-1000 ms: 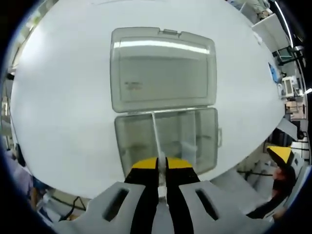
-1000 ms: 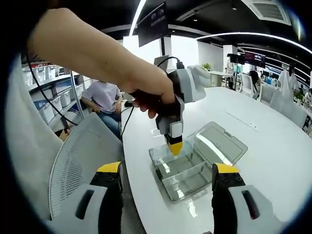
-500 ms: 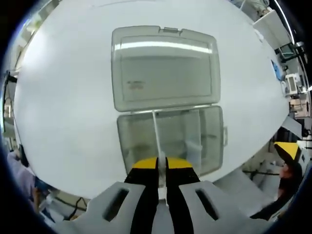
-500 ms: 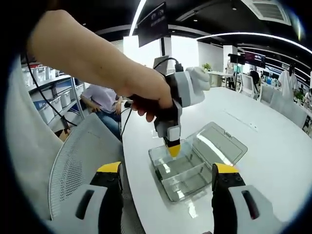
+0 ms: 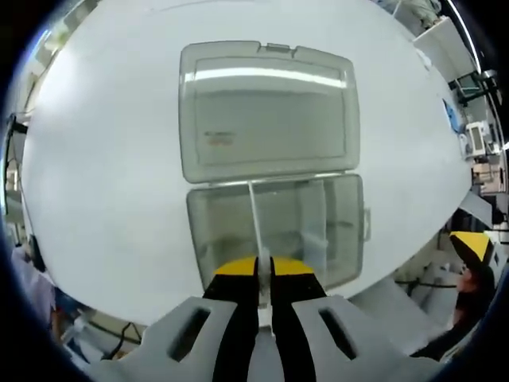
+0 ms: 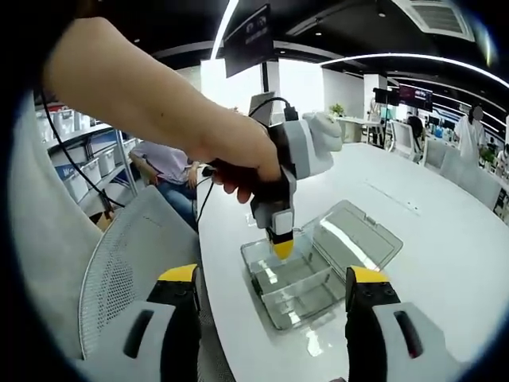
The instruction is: Insert the divider into the dual guide fixture by aligning both edges with the guide slots and pushing it downward to the bottom, including one-sided entry, uneven engagement, binding, and posture correction.
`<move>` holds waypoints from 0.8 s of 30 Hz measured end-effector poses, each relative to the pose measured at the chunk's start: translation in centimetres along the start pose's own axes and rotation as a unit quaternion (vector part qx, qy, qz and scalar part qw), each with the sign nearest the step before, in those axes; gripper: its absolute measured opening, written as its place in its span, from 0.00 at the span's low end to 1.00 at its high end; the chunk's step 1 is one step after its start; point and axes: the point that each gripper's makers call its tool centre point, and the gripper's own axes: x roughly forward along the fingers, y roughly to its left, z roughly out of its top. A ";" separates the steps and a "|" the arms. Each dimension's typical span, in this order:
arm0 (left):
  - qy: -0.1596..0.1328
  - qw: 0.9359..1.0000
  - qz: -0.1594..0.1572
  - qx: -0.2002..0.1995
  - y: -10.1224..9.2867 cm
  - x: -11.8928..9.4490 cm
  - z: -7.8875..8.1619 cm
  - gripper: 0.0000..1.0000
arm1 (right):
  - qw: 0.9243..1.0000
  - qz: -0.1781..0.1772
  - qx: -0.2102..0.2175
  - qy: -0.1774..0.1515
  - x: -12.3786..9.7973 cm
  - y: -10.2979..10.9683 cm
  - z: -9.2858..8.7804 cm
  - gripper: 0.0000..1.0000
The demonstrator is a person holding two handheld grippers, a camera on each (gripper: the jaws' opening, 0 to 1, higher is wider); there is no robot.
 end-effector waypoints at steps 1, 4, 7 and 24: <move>0.000 1.000 0.000 -0.002 0.0 0.0 0.0 0.01 | 1.000 -0.001 0.000 0.000 0.0 0.0 0.0 0.72; 0.002 1.000 0.003 -0.001 0.1 0.1 0.0 0.01 | 1.000 0.000 -0.001 0.000 0.0 0.0 0.0 0.72; 0.003 1.000 0.003 0.001 0.0 0.2 -0.1 0.01 | 1.000 0.000 0.000 -0.001 0.1 0.0 0.0 0.72; 0.012 1.000 0.017 0.011 0.2 0.4 -0.1 0.01 | 1.000 -0.001 0.000 -0.002 -0.1 -0.4 -0.1 0.72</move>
